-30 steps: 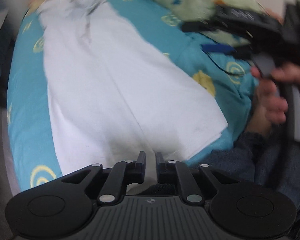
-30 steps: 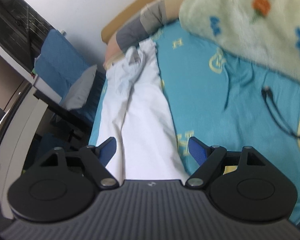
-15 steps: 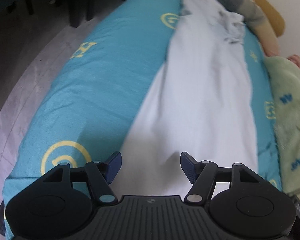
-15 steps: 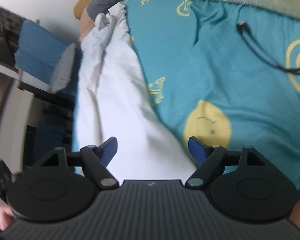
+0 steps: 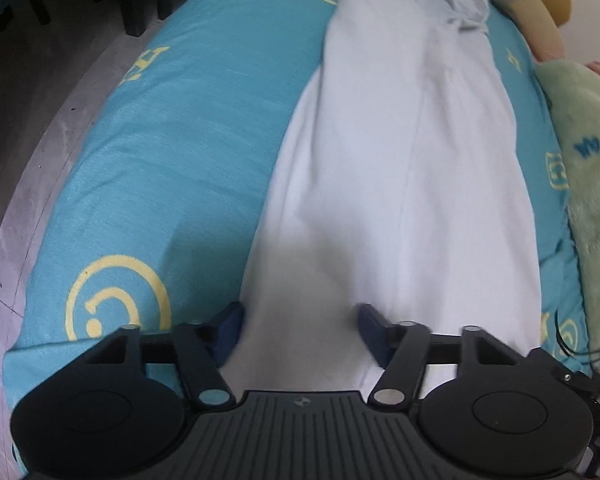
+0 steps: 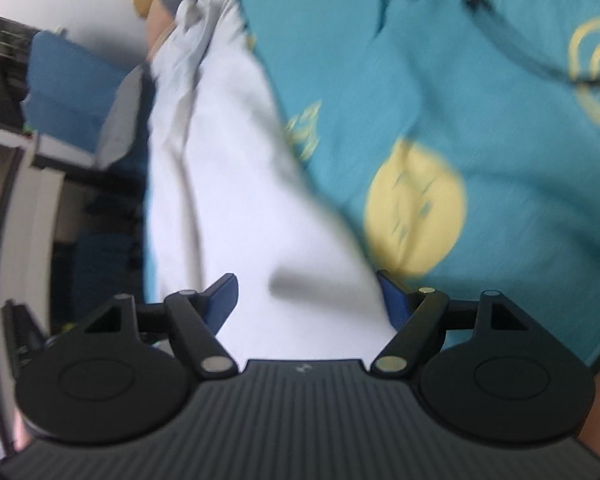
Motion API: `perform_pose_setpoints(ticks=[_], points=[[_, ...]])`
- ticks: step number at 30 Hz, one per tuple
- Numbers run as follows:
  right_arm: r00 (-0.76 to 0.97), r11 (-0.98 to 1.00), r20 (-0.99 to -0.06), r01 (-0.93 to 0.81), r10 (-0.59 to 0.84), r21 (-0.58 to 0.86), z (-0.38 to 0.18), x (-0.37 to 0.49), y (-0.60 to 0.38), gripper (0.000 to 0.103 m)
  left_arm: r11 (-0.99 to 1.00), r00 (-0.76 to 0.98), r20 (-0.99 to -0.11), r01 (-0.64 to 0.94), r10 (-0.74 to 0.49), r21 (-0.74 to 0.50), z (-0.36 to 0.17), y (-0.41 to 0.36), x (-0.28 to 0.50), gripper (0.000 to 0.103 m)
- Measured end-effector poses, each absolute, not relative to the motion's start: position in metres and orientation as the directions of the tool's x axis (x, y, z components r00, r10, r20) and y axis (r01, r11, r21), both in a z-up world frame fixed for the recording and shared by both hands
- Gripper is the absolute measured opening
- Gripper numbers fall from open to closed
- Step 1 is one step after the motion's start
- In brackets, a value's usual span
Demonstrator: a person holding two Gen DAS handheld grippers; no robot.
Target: Fold clothes
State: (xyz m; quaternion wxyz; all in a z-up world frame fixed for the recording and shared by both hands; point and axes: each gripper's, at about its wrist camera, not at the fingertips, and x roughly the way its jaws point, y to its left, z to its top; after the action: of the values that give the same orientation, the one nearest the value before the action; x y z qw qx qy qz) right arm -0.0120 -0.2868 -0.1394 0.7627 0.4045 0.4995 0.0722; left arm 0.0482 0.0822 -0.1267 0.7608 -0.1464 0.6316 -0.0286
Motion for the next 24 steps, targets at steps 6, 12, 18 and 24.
perform_pose_setpoints(ticks=[6,12,18,24], points=[[0.436,0.669,-0.705,0.264,0.560,0.695,-0.134,-0.020,-0.273,0.059,0.944,0.213,-0.941,-0.145,-0.264,-0.297,-0.119,0.085,0.040,0.009],[0.403,0.766,-0.766,0.206,0.500,0.609,-0.128,-0.025,-0.253,0.059,0.957,0.149,-0.963,-0.156,-0.223,-0.245,-0.128,0.076,0.038,0.055],[0.414,0.781,-0.781,0.219,0.469,0.585,-0.126,-0.031,-0.254,0.059,0.972,0.127,-0.975,-0.122,-0.184,-0.199,-0.128,0.066,0.037,0.066],[0.404,0.805,-0.791,0.186,0.460,0.563,-0.126,-0.032,-0.245,0.059,0.981,0.104,-0.978,-0.049,-0.183,-0.189,-0.125,0.052,0.032,0.065]])
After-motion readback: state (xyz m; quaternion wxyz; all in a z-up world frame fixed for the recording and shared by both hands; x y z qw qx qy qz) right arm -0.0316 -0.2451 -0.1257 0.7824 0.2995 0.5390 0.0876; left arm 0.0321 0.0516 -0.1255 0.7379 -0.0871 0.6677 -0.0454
